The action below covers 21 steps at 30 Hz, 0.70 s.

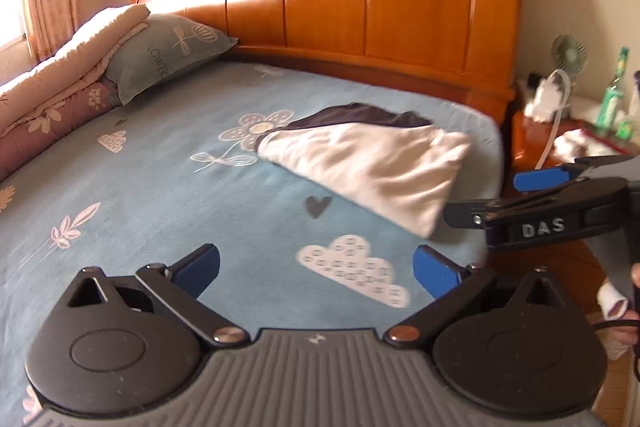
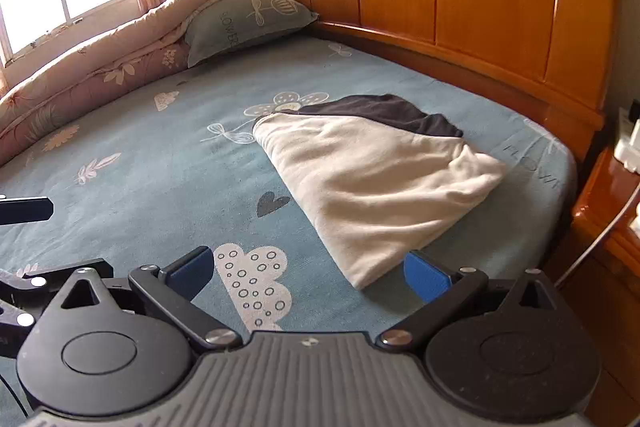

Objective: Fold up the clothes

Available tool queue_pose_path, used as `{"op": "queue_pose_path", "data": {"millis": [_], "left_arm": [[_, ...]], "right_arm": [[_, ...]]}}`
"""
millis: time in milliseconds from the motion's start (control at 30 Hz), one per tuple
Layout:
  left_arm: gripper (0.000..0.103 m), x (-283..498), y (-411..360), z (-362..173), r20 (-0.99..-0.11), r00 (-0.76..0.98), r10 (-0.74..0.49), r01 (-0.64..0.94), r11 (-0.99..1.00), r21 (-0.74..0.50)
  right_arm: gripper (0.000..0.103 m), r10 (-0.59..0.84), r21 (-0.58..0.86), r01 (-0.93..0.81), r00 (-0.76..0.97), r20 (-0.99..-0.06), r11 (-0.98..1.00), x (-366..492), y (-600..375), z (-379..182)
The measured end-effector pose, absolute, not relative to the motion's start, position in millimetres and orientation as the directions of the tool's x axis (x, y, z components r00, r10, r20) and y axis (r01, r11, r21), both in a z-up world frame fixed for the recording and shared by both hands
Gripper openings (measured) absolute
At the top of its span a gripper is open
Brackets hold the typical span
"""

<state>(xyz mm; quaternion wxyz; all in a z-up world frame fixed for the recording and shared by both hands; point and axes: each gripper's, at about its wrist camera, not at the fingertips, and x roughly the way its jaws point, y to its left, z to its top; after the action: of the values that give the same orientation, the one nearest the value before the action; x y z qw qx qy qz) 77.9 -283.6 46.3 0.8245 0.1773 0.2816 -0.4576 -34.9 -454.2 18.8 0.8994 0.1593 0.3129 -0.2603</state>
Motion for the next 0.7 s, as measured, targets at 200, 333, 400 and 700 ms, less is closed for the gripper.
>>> {"op": "queue_pose_path", "data": {"millis": [200, 333, 400, 700], "left_arm": [[0.102, 44.1, -271.4, 68.6, -0.650, 0.421, -0.633, 0.825, 0.564, -0.015], [0.102, 29.6, -262.5, 72.9, -0.649, 0.465, -0.603, 0.773, 0.633, -0.034], [0.102, 21.9, -260.6, 74.4, -0.648, 0.478, -0.593, 0.759, 0.650, -0.035], [0.102, -11.2, -263.0, 77.6, -0.661, 0.476, -0.580, 0.764, 0.646, -0.016]], "right_arm": [[0.103, -0.452, 0.065, 0.658, 0.581, -0.677, 0.750, -74.4, -450.0, 45.7], [0.103, -0.406, 0.070, 0.644, 0.559, -0.723, 0.762, -88.7, -441.7, 39.0], [0.103, -0.386, 0.069, 0.621, 0.566, -0.729, 0.781, -93.5, -434.2, 37.9], [0.103, -0.383, 0.032, 0.569, 0.594, -0.708, 0.822, -114.8, -402.8, 52.0]]}}
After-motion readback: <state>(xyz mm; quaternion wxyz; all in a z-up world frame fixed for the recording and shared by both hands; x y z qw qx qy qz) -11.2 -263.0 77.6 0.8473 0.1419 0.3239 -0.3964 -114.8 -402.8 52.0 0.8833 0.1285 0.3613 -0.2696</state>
